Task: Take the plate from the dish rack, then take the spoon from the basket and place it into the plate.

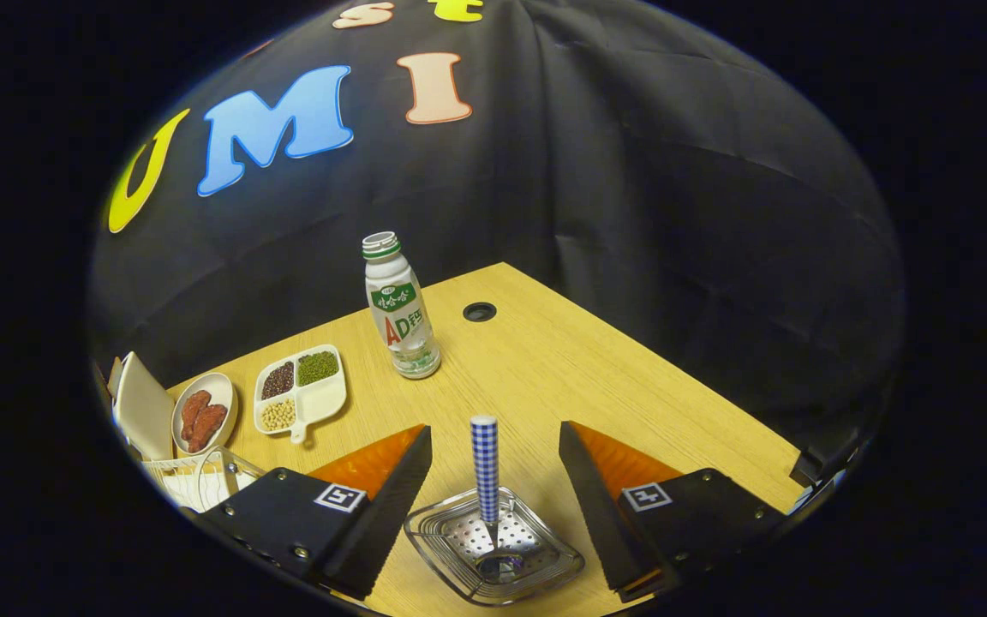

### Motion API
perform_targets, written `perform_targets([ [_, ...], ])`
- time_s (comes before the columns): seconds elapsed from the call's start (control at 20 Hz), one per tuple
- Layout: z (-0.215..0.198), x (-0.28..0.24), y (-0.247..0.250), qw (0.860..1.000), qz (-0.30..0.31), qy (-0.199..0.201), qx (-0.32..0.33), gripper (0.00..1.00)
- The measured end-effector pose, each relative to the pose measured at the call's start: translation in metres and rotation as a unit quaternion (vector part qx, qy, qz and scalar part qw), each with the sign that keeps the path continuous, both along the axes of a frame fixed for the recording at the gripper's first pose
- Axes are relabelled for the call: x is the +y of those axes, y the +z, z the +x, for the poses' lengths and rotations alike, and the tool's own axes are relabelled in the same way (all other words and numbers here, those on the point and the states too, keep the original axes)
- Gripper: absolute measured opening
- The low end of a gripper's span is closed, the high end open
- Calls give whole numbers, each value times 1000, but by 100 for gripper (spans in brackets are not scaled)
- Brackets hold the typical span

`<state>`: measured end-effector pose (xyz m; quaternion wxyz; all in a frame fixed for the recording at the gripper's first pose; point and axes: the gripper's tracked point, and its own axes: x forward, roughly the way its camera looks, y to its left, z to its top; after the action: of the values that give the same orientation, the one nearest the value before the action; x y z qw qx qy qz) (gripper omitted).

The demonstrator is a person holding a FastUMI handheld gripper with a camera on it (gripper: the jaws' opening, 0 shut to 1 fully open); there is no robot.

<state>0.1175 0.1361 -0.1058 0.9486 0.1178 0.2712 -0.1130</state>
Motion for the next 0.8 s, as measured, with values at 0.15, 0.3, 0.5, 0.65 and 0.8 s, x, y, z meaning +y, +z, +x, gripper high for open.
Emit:
perform_targets([
  [0.15, 10, 7, -10, 1000, 4, 8, 5, 65],
  [0.3, 13, 13, -13, 1000, 7, 20, 3, 36],
  [0.5, 14, 11, -11, 1000, -4, 20, 3, 14],
  [0.65, 15, 8, -4, 1000, -10, 14, -5, 7],
  [0.8, 15, 3, 10, 1000, -19, 9, -15, 6],
])
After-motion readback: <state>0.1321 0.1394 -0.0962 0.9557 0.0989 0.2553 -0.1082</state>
